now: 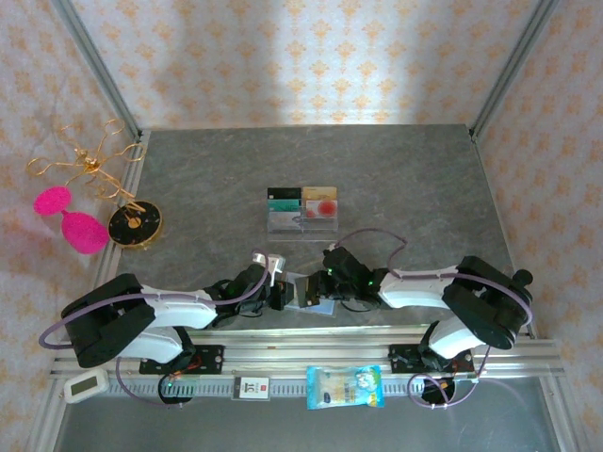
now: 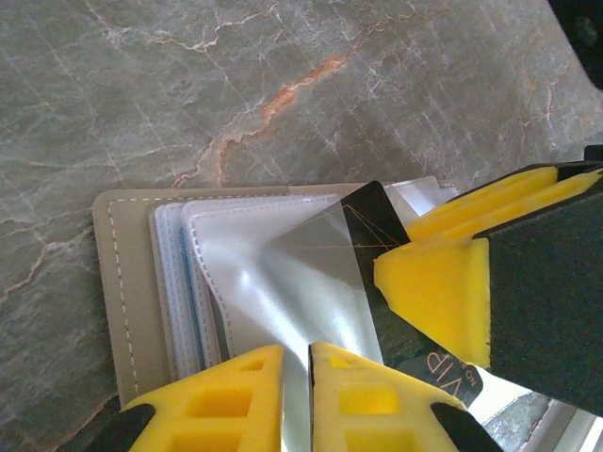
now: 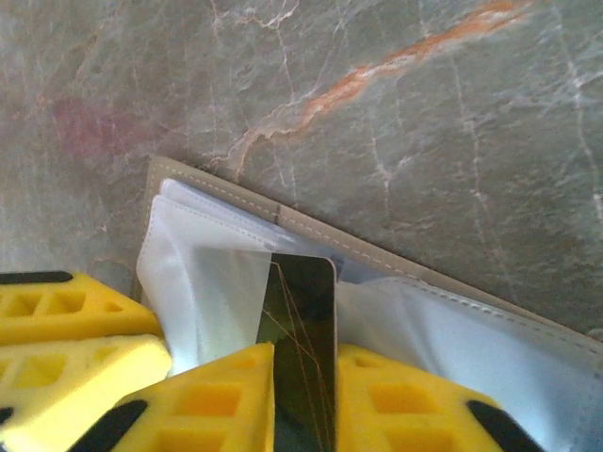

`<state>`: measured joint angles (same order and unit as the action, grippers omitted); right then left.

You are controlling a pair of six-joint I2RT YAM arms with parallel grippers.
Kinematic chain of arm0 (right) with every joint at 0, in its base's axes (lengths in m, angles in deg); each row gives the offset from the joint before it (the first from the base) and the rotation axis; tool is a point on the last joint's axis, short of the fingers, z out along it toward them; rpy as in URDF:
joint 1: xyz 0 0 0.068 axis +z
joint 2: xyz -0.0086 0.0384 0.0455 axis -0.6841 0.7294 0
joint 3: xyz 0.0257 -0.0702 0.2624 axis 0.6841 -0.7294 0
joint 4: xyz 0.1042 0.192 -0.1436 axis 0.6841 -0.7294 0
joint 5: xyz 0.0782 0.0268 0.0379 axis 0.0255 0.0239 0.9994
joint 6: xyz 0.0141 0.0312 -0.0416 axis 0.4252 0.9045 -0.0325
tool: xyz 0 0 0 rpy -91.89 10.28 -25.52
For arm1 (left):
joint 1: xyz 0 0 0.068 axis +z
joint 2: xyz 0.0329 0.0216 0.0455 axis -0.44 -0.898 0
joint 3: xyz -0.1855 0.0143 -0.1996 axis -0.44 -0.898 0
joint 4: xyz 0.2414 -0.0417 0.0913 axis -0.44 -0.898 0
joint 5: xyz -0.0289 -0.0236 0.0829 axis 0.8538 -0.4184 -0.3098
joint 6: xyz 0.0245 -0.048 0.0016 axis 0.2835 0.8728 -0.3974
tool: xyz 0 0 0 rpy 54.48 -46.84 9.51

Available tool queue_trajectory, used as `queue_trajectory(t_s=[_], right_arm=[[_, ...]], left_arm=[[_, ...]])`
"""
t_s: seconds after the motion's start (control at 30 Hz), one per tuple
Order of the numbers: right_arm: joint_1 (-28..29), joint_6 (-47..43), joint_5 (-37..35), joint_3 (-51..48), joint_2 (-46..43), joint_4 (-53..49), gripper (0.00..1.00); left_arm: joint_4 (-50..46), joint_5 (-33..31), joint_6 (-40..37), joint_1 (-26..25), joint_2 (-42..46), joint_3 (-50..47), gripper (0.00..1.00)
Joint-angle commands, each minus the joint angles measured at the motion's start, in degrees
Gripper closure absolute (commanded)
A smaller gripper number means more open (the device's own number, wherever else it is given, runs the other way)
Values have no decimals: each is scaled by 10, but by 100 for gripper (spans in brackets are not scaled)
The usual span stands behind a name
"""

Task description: Take the credit cards out of the card holder

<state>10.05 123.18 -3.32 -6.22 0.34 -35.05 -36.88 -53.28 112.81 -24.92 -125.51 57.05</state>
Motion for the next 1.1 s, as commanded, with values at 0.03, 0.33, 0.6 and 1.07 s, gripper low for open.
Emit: queue_trajectory(t_s=[0.03,0.33,0.6,1.07], right_arm=[[-9,16,-32,5,-12,-70,95],[-44,19,-77,-16,-96,-143,100],[-49,-23,-89,-42,-159,-119,100],[-51,-88,1,-85,-306,131,100]], left_arm=[[-17,6,-2,-4,-1,-5,89],[0,12,5,-3,-3,-24,95],[6,7,6,-3,15,-32,96],[89,46,-12,47,277,-67,53]])
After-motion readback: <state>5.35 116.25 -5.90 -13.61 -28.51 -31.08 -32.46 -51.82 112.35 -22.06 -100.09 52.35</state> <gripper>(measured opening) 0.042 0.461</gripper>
